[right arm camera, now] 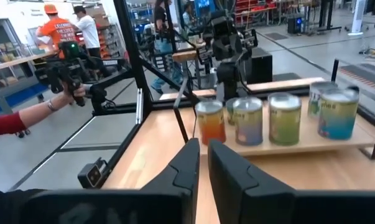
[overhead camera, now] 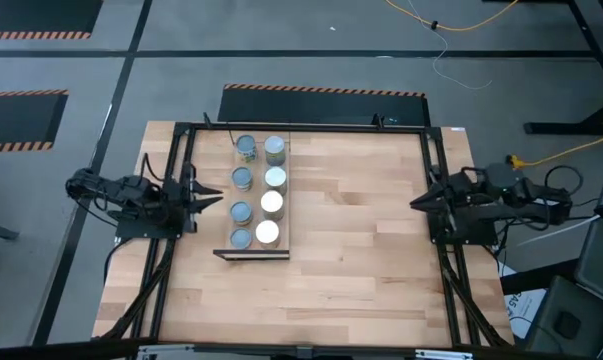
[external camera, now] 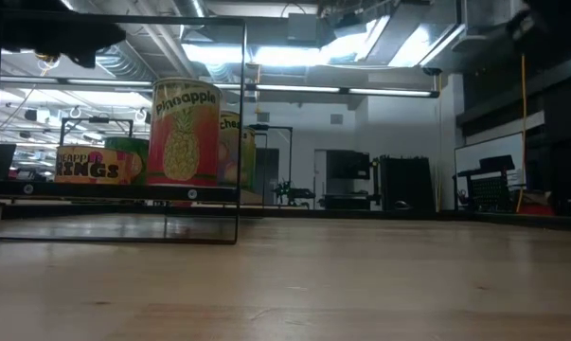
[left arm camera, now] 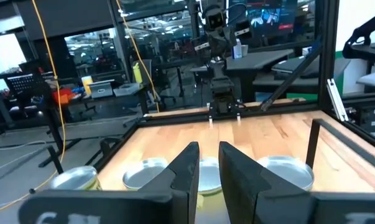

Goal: Pick and place cans onto a shelf
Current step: Return to Home Position

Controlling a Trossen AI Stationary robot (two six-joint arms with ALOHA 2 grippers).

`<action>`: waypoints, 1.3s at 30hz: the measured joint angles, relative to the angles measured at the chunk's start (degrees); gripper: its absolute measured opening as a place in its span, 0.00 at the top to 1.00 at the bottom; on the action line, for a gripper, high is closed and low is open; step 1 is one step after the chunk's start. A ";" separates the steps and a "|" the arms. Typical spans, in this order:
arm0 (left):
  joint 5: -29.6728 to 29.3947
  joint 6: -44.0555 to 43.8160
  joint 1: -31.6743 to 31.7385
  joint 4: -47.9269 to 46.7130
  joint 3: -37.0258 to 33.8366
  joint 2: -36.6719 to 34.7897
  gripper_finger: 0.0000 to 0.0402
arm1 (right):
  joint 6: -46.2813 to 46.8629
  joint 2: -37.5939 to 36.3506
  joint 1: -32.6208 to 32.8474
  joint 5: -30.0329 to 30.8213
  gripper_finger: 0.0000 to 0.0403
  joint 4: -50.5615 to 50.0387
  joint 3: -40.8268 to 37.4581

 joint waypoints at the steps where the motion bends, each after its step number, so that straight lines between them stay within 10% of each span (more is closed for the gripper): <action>1: 0.01 0.02 0.00 0.83 -0.92 -0.01 0.86 | 0.20 -1.35 0.00 0.00 0.90 0.49 -1.78; 11: 0.15 0.02 2.82 5.78 -5.54 -0.01 0.86 | 1.33 -8.35 0.00 0.05 0.90 9.95 -15.16; 39: 23.77 0.00 22.28 8.11 -10.36 -0.04 0.86 | -1.79 -8.28 -0.11 0.00 0.90 30.33 -31.23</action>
